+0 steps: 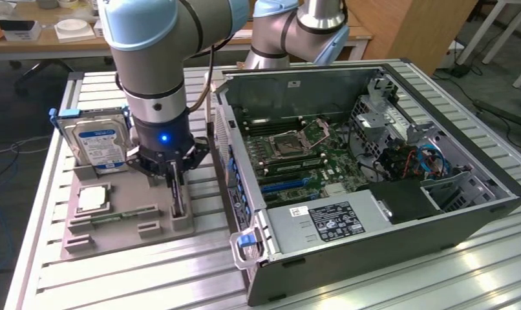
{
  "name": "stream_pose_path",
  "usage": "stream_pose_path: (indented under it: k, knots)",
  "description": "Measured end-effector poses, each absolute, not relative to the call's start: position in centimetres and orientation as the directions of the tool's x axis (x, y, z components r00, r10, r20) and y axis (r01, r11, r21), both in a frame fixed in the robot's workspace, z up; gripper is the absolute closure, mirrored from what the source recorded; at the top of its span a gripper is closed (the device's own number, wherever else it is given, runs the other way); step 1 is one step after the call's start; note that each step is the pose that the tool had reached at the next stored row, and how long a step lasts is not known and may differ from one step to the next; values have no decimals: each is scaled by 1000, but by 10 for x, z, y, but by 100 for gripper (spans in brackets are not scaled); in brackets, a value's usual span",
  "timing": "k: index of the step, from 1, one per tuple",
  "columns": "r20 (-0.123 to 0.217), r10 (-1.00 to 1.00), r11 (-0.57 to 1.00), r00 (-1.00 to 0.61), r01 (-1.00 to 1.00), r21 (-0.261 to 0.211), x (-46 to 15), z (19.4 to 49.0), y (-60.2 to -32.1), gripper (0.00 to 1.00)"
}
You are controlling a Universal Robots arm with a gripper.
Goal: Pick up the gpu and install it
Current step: 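Pick up the gpu and move the gpu toward the slot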
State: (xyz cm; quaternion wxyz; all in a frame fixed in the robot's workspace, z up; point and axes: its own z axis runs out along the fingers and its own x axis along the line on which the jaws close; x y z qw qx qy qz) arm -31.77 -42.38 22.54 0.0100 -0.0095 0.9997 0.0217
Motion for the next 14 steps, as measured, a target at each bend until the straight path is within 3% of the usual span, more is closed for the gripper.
stream_pose_path:
  k: [14]
  knots:
    - [-20, -19, 999, -1000, -19, 43, -318, 257, -424, 73]
